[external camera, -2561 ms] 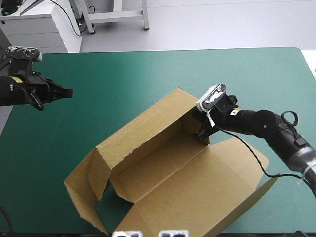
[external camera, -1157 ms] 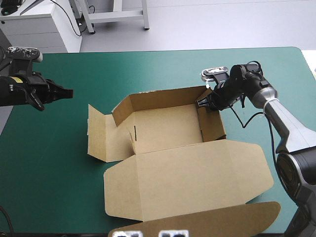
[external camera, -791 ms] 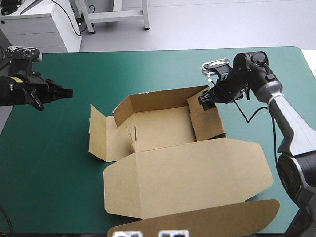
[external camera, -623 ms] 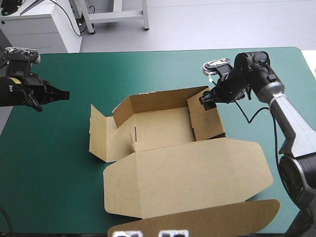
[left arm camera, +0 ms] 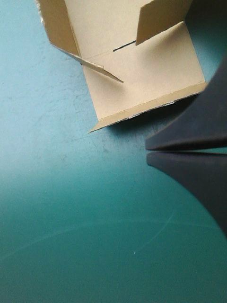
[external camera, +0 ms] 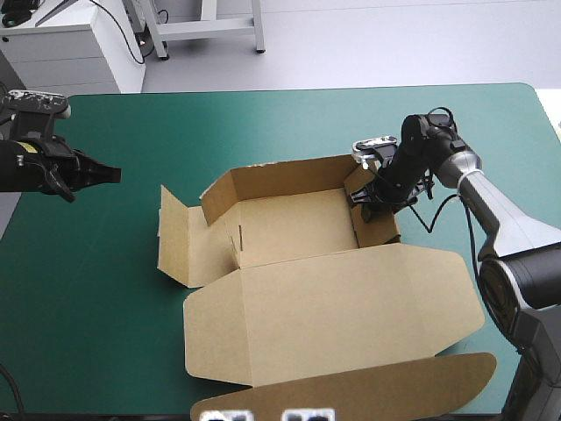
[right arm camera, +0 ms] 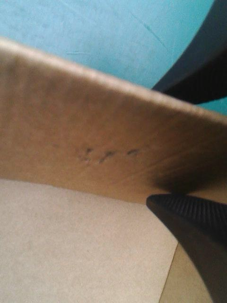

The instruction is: Fold the box

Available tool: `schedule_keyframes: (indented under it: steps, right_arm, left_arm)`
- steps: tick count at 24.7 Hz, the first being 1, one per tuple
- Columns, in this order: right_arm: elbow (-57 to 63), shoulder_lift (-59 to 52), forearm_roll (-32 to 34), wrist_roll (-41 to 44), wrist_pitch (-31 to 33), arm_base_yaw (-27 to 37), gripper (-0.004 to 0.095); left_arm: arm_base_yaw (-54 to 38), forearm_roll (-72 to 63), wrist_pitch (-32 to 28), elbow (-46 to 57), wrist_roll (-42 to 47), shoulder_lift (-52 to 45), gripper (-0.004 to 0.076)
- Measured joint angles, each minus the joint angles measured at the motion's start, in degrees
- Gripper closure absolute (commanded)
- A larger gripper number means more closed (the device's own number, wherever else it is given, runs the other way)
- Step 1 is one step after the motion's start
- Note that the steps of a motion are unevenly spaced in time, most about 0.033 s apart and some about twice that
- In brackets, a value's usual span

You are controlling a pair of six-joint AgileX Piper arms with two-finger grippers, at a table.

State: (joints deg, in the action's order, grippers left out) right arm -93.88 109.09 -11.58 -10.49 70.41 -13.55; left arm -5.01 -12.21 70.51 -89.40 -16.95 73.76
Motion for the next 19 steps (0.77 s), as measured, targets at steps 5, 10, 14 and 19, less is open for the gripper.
schedule_keyframes:
  steps: [5, 10, 14, 19]
  right_arm:
    - [0.0, 0.0, 0.13, -0.64, -0.21, 0.11, 0.0917]
    - [0.0, 0.0, 0.13, -2.23, -0.25, 0.05, 0.0928]
    - [-1.67, -0.13, 1.44, -2.85, -0.54, 0.78, 0.0928]
    - [-1.95, -6.28, -4.68, -7.16, -0.42, 7.76, 0.0928]
  left_arm:
    - [0.0, 0.0, 0.02, 0.19, 0.0, 0.0, 0.0732]
    - [0.0, 0.0, 0.17, 0.26, 0.3, 0.0, 0.0732]
    - [0.0, 0.12, 0.17, 0.26, 0.49, 0.0, 0.0733]
    - [0.0, 10.76, -0.59, 0.51, 4.97, 0.0, 0.0733]
